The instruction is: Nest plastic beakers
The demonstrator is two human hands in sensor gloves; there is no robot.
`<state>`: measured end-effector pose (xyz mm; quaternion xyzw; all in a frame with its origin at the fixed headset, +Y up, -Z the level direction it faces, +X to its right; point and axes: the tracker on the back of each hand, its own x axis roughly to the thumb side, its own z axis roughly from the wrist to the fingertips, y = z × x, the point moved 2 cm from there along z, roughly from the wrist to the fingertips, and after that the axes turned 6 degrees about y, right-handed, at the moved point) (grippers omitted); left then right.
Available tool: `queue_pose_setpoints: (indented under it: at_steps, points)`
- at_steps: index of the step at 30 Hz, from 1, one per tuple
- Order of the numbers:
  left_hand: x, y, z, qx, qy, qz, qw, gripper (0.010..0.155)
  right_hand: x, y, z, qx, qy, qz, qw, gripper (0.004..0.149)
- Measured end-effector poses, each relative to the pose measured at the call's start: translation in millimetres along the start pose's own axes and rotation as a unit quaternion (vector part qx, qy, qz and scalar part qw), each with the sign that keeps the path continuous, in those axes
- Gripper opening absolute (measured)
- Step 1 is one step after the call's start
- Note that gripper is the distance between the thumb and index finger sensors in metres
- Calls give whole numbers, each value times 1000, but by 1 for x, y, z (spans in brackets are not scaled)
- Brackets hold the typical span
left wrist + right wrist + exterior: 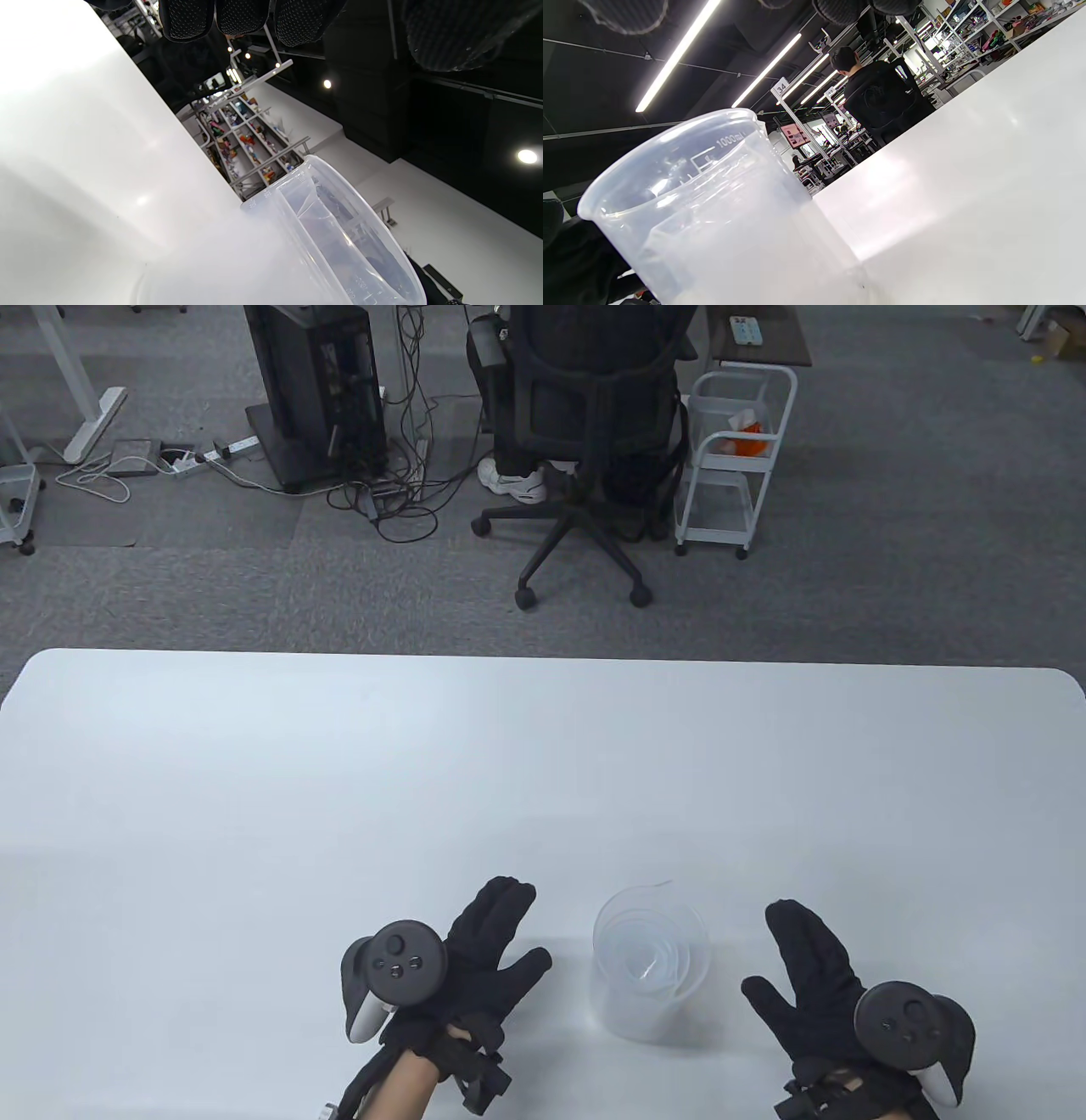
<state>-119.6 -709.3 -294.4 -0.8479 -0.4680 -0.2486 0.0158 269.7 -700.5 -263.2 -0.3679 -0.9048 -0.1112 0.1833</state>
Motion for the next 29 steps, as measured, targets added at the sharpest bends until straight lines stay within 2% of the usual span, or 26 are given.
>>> queue_pose_setpoints:
  at_steps: [29]
  points:
    - [-10, 16, -5, -39, -23, 1, 999, 78, 0, 3, -3, -5, 10, -7, 1000, 82]
